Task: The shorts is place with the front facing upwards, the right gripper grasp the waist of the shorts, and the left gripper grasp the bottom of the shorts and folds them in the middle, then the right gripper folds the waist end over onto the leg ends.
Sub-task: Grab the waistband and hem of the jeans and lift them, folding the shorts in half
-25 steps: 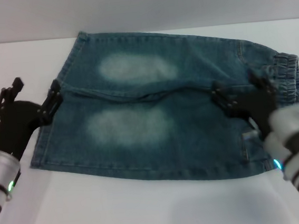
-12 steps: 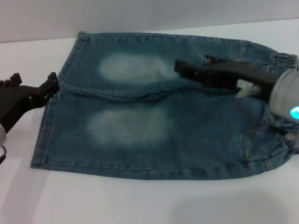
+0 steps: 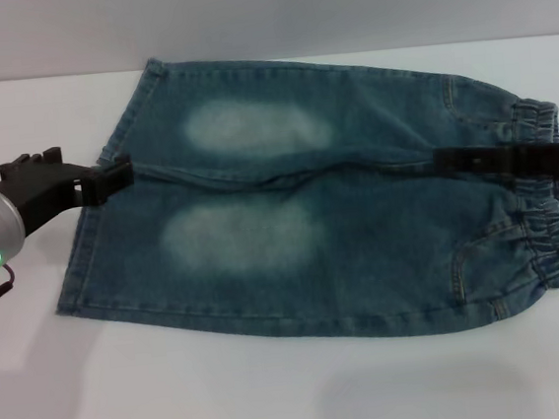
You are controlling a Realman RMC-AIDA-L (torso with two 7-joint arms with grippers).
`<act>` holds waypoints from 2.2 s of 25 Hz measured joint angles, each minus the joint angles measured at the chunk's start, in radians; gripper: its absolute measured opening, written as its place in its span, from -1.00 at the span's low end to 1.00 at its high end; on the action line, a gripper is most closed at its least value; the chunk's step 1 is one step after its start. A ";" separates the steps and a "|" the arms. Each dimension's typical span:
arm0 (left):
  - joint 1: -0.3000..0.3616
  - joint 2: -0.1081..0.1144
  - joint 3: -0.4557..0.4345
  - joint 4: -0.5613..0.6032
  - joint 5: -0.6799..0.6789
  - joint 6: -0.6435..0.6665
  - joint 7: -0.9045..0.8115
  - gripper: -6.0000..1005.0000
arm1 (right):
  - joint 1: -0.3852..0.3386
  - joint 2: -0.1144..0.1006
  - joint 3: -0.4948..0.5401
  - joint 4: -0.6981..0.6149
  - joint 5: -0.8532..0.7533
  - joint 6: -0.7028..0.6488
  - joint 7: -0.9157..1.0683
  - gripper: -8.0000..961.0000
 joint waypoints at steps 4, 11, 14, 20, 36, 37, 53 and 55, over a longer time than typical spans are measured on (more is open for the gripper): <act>-0.021 -0.001 -0.029 -0.042 0.008 -0.114 0.010 0.68 | -0.006 0.002 0.118 -0.077 -0.025 -0.196 0.002 0.67; -0.029 -0.003 -0.066 -0.148 0.010 -0.359 -0.001 0.68 | -0.052 0.005 0.251 -0.136 -0.037 -0.351 0.003 0.66; -0.040 -0.005 -0.077 -0.178 0.019 -0.471 -0.031 0.68 | -0.058 0.005 0.290 -0.133 -0.038 -0.393 0.003 0.66; -0.080 -0.005 -0.052 -0.216 0.177 -0.676 -0.173 0.68 | -0.054 0.000 0.332 -0.088 -0.054 -0.397 -0.012 0.65; -0.176 -0.009 -0.016 -0.026 0.196 -0.657 -0.224 0.68 | -0.033 0.001 0.326 -0.026 -0.063 -0.387 -0.049 0.62; -0.180 -0.009 -0.016 -0.017 0.197 -0.655 -0.224 0.68 | -0.033 0.001 0.326 -0.026 -0.062 -0.388 -0.050 0.62; -0.230 -0.009 -0.023 0.082 0.229 -0.625 -0.251 0.68 | -0.031 0.000 0.317 -0.031 -0.058 -0.393 -0.051 0.59; -0.239 -0.009 -0.023 0.098 0.229 -0.625 -0.251 0.68 | -0.031 0.000 0.317 -0.032 -0.057 -0.394 -0.052 0.59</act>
